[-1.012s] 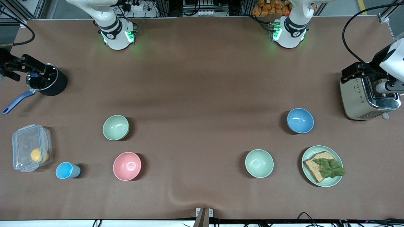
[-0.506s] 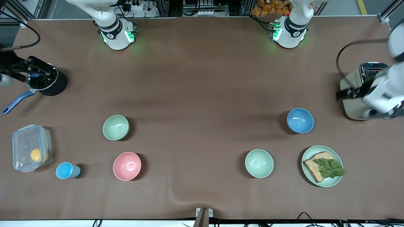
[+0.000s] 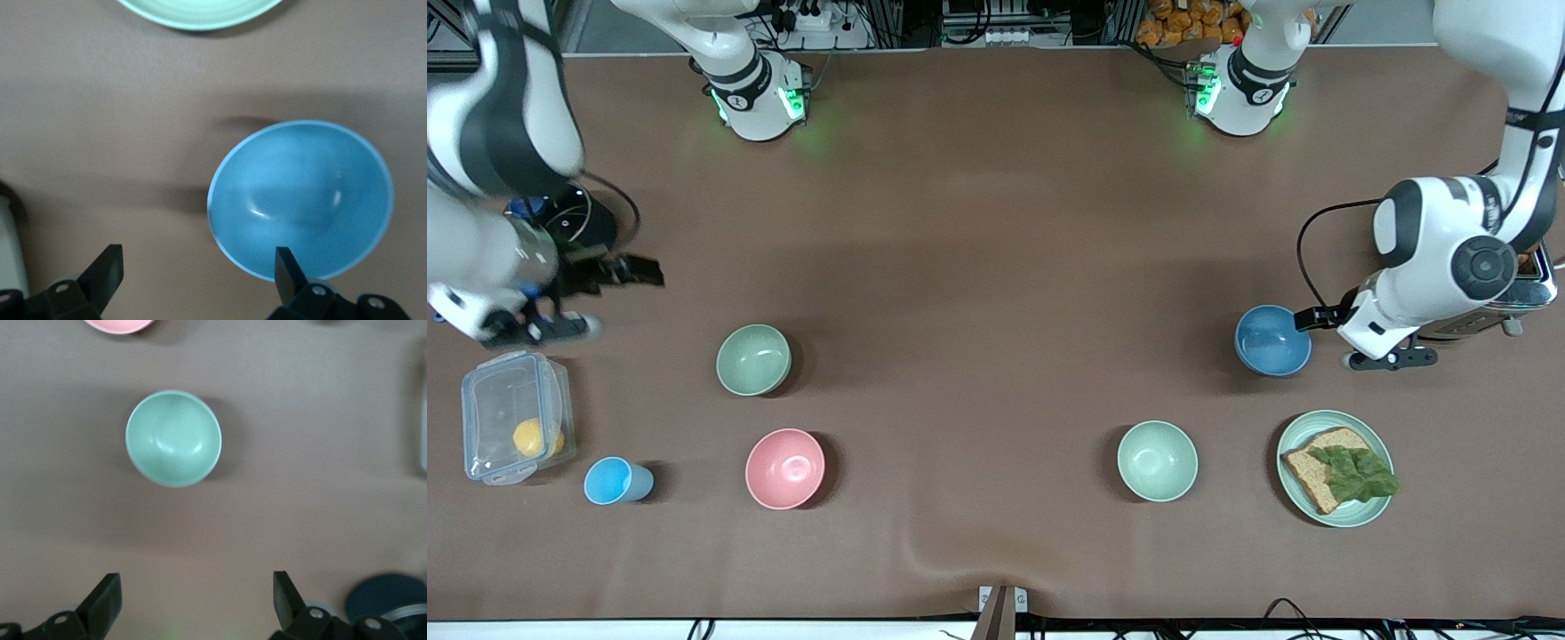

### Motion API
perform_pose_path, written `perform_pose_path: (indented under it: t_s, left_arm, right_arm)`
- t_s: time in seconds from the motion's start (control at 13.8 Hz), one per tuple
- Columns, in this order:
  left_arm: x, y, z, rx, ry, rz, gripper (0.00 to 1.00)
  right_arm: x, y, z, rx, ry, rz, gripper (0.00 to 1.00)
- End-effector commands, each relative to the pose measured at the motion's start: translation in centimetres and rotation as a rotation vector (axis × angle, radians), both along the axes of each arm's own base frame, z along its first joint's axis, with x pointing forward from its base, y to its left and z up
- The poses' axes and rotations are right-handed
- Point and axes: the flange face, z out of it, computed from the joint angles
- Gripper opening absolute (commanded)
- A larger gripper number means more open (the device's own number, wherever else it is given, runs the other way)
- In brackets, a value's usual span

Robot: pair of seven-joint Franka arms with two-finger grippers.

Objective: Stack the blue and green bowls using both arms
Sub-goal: 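Grasp the green bowl with the right gripper while the left gripper grasps the blue bowl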

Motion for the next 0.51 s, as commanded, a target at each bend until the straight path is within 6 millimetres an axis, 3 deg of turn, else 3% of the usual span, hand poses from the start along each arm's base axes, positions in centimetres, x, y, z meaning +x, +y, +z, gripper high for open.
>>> perform_pose_path:
  t_s: [0.0,0.07,0.29,0.43]
  left_arm:
    - [-0.2,0.7,-1.7,0.002,0.014,-0.013,1.0]
    - [-0.4,0.8,-2.4,-0.001,0.026,-0.01,1.0]
    - [-0.3,1.3,-3.6,-0.005,0.027,-0.002,0.98]
    - [-0.2,1.2,-4.2,-0.006,0.035,-0.002,0.88]
  right_arm:
    - [0.8,0.8,-4.4,-0.007,-0.039,0.045,1.0]
    - [0.5,1.8,-6.2,-0.016,-0.079,0.068,1.0]
    - [-0.4,2.1,-11.0,-0.032,-0.173,0.089,1.0]
    - [-0.7,2.1,-14.0,-0.032,-0.179,0.087,1.0]
